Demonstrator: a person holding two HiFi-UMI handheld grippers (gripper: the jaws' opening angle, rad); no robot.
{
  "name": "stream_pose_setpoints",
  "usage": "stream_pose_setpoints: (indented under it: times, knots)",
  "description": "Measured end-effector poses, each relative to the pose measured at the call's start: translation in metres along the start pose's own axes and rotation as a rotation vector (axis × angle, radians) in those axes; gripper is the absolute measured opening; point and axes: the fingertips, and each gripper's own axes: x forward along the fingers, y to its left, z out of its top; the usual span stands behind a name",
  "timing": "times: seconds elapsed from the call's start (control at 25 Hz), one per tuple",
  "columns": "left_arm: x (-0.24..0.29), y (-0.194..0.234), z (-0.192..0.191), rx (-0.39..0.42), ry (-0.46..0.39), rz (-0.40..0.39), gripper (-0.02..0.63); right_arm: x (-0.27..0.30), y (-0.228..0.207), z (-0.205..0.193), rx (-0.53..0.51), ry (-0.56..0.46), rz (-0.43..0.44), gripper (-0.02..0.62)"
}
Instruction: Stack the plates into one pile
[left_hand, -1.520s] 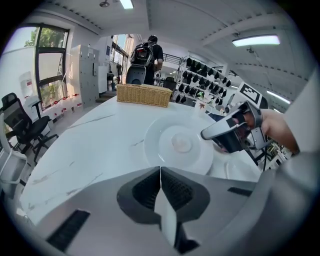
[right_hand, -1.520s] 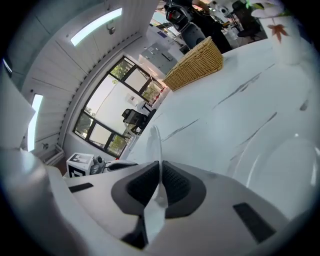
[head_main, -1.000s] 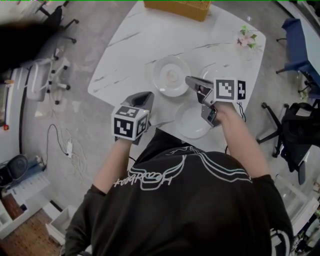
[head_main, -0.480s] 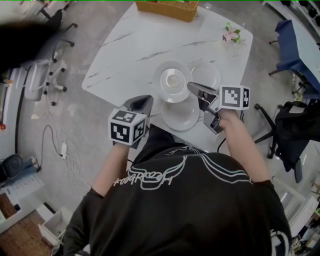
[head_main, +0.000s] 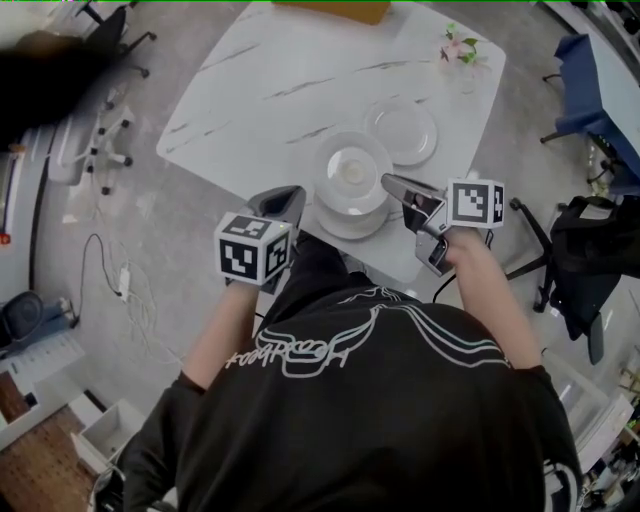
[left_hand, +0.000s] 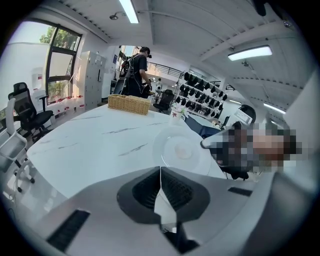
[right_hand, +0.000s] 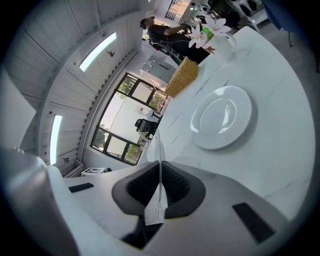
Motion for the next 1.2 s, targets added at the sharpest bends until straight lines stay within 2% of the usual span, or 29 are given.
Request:
stream_pose_setpoints:
  times: [0.16,0.56,0.64,0.8,0.88,0.96,1.08,1.2]
  knots:
    - [0.000,-0.001,-0.009,-0.006,0.006,0.011,0.027,-0.001,-0.003,-0.013,0.006,0.014,0.049,0.038]
    - [0.007,0.006,-0.041,-0.047,0.041,0.038,0.026,-0.001,-0.029,-0.038,0.053,0.048,0.024,0.038]
    - [0.007,0.007,-0.044,-0.054,0.044,0.042,0.027,-0.002,-0.035,-0.039,0.072,0.051,0.002,0.038]
    - [0.008,0.007,-0.046,-0.062,0.039,0.045,0.028,-0.003,-0.039,-0.046,0.045,0.081,-0.043,0.040]
    - [0.008,0.007,-0.046,-0.062,0.035,0.044,0.027,-0.001,-0.041,-0.049,-0.011,0.106,-0.079,0.044]
    - [0.010,0.007,-0.046,-0.063,0.036,0.043,0.027,0.001,-0.043,-0.052,-0.117,0.145,-0.119,0.056]
    - [0.013,0.008,-0.045,-0.062,0.039,0.042,0.026,0.004,-0.043,-0.061,-0.279,0.227,-0.170,0.114]
    - [0.016,0.008,-0.040,-0.060,0.034,0.041,0.026,0.007,-0.032,-0.069,-0.408,0.292,-0.165,0.205]
